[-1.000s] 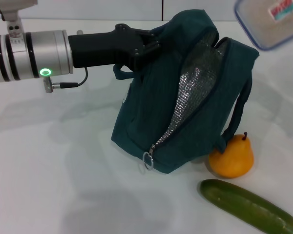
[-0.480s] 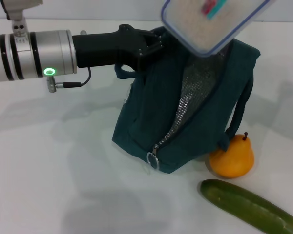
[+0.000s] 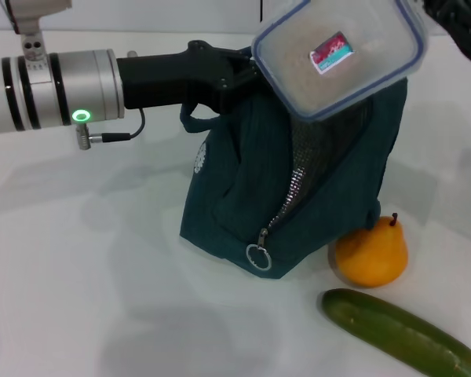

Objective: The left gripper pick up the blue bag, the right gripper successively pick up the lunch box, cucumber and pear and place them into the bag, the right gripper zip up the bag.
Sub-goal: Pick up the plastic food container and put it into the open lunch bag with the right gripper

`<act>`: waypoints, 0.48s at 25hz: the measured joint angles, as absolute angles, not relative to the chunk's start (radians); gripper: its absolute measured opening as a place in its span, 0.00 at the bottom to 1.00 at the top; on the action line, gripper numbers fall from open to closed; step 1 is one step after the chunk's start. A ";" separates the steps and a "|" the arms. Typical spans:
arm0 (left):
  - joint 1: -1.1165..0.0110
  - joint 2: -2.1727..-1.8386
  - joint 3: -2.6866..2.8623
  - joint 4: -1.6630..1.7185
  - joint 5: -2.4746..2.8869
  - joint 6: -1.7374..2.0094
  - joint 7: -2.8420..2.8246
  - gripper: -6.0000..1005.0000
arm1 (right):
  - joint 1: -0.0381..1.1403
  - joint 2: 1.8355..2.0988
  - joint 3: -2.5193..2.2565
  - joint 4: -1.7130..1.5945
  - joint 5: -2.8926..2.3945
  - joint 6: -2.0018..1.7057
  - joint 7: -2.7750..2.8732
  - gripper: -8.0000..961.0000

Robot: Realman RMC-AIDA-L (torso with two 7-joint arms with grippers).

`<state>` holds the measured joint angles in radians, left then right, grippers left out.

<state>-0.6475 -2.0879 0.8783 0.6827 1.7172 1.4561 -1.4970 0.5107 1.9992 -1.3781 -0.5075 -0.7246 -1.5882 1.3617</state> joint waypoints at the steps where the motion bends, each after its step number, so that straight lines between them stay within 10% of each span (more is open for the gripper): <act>1: -0.648 -2.088 0.878 0.682 1.717 1.456 -1.497 0.07 | 0.509 1.996 -1.378 -0.508 -0.734 -1.588 1.357 0.10; 12: -0.653 -2.091 0.879 0.668 1.710 1.434 -1.497 0.06 | 0.474 1.960 -1.378 -0.509 -0.772 -1.588 1.316 0.10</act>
<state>-0.6526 -2.0907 0.8791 0.6684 1.7101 1.4343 -1.4970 0.4740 1.9597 -1.3783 -0.5089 -0.7721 -1.5883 1.3164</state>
